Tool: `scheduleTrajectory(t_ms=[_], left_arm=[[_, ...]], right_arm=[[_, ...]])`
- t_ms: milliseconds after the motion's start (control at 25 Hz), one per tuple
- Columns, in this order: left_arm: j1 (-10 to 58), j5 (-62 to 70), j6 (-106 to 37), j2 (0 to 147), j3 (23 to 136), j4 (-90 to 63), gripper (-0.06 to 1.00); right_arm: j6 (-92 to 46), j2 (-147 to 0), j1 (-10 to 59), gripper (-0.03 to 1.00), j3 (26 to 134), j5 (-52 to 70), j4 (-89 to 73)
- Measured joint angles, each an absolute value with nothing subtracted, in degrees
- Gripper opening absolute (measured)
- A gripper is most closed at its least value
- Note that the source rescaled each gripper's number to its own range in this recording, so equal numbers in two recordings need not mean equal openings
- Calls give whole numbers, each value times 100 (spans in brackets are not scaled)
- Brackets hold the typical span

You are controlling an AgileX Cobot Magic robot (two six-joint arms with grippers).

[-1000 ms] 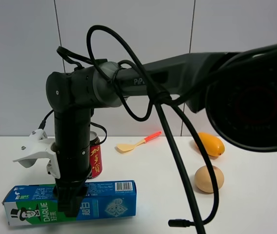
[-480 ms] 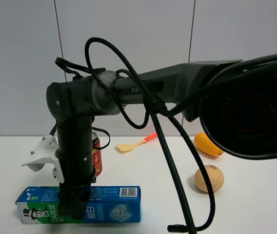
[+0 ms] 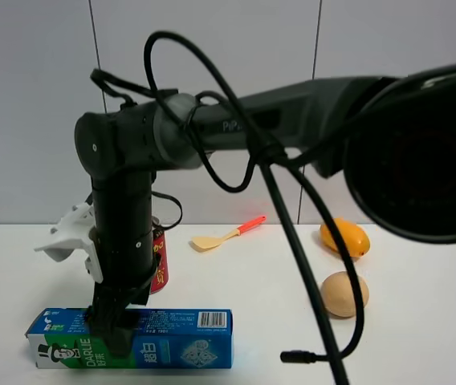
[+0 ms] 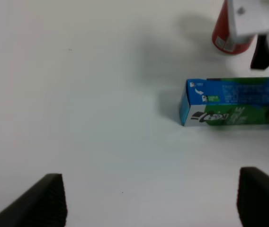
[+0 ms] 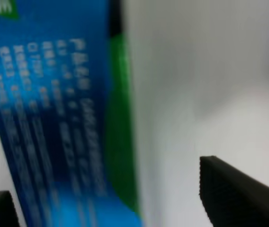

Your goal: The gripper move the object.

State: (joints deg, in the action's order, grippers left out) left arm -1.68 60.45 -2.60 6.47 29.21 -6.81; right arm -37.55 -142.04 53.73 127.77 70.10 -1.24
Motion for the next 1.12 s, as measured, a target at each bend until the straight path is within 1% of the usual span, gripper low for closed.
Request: scheduleTrajectory(t_ms=[240, 280, 320, 440, 520, 640, 800, 960, 1120], left_arm=[[-168, 6045, -260, 647, 2921, -681, 100], [-168, 6045, -260, 647, 2921, -681, 100], [-168, 6045, -260, 647, 2921, -681, 100], [-168, 6045, -260, 647, 2921, -681, 100], [-168, 6045, -260, 647, 2921, -681, 100], [-168, 6045, -260, 647, 2921, -681, 100], [-168, 6045, -260, 647, 2921, -681, 100], [-168, 6045, -260, 647, 2921, -681, 100], [-168, 6045, -260, 647, 2921, -681, 100]], right_arm=[[-2756, -13139, 5455, 72, 13297, 7003, -79], [-2640, -12929, 5482, 74, 13344, 6983, 0], [-2536, -12731, 5519, 77, 13363, 6979, 152], [-2269, -12232, 5597, 92, 13372, 6979, 591], [-2111, -11943, 5610, 97, 13372, 6984, 915], [-2034, -11508, 5610, 99, 13372, 6984, 1384], [-2001, -10962, 5610, 100, 13337, 6984, 1578], [-1926, -10382, 5509, 100, 12795, 6983, 1830], [-1624, -9706, 5179, 100, 11579, 6983, 1955]])
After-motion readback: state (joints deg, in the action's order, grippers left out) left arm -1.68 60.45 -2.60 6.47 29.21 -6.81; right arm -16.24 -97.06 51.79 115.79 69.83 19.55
